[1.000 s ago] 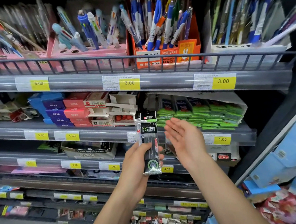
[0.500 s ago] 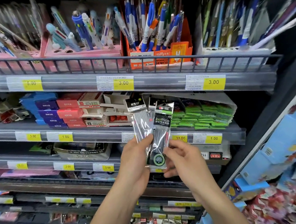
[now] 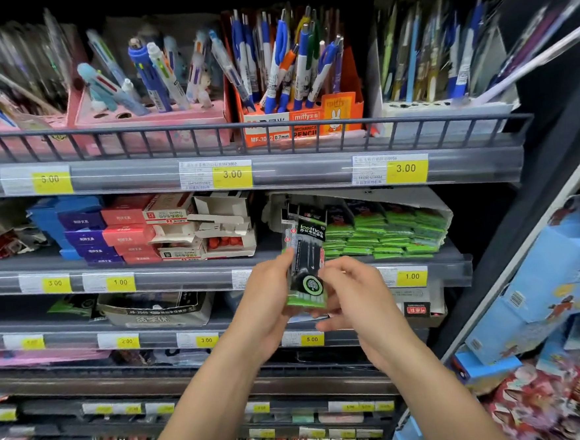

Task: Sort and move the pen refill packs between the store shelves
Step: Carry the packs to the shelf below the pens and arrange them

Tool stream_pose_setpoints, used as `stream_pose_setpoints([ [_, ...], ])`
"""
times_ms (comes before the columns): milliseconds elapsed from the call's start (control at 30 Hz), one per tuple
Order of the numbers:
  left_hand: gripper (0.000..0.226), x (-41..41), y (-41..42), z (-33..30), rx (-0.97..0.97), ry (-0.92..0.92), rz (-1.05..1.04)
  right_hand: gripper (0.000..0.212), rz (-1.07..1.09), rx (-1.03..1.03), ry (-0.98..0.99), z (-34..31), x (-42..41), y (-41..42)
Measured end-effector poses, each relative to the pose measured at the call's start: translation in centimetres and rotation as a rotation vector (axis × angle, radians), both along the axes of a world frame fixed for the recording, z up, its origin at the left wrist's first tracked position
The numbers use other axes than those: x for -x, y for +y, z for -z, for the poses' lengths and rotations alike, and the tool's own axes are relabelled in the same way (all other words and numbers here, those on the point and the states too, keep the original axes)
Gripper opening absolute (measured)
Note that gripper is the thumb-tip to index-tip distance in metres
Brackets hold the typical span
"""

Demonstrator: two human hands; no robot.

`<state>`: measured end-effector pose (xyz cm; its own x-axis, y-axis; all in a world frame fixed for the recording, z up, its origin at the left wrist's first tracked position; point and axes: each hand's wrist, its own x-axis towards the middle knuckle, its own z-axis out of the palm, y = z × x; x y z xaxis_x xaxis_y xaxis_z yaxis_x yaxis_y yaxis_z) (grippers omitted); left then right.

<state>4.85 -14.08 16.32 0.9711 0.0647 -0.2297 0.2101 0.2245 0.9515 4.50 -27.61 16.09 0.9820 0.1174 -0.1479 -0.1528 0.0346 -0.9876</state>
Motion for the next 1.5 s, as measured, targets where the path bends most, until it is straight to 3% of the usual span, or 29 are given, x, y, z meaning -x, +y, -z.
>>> stream_pose_setpoints([
  [167,0.040,-1.1,-0.1,-0.7,0.019,0.024,0.044,0.019,-0.002,-0.092,0.058,-0.5,-0.8,-0.3],
  [400,0.038,-3.5,-0.5,-1.6,-0.046,-0.022,0.014,0.020,0.256,-0.217,0.020,-0.9,-3.7,-0.7],
  [467,0.038,-3.6,-0.7,-1.4,-0.173,-0.089,-0.072,0.016,0.347,-0.227,0.017,-0.7,-4.7,-0.8],
  [567,0.040,-2.9,-1.1,-0.3,-0.488,-0.345,-0.179,0.013,0.438,-0.245,-0.005,0.0,-5.8,-0.8],
  [700,0.056,-2.1,-1.1,0.5,-0.981,-0.664,-0.068,0.017,0.525,-0.253,-0.043,1.0,-6.0,-0.7],
  [833,0.074,-4.0,-1.1,0.2,-1.382,-0.599,0.093,0.023,0.491,-0.301,-0.075,1.5,-5.7,-0.8],
  [967,0.068,-5.9,-0.6,-0.3,-1.395,-0.581,0.129,0.031,0.384,-0.372,-0.096,1.3,-5.7,-1.7],
  [1033,0.067,-6.6,-0.5,-0.7,-1.402,-0.584,0.122,0.025,0.336,-0.301,-0.166,1.3,-6.0,-2.2],
  [1100,0.075,-7.3,-0.7,-0.9,-1.451,-0.561,0.131,0.020,0.287,-0.105,-0.304,1.9,-6.3,-2.8],
  [1200,0.085,-7.8,-0.6,-1.0,-1.435,-0.535,0.187,0.031,0.190,0.163,-0.477,2.8,-6.6,-3.9],
  [1400,0.067,-8.8,-0.5,0.3,-1.394,-0.551,0.173,0.036,0.340,0.424,-0.727,3.6,-8.3,-4.8],
  [1500,0.074,-9.2,-0.7,0.1,-1.417,-0.533,0.137,0.033,0.411,0.577,-0.873,4.2,-8.8,-5.5],
])
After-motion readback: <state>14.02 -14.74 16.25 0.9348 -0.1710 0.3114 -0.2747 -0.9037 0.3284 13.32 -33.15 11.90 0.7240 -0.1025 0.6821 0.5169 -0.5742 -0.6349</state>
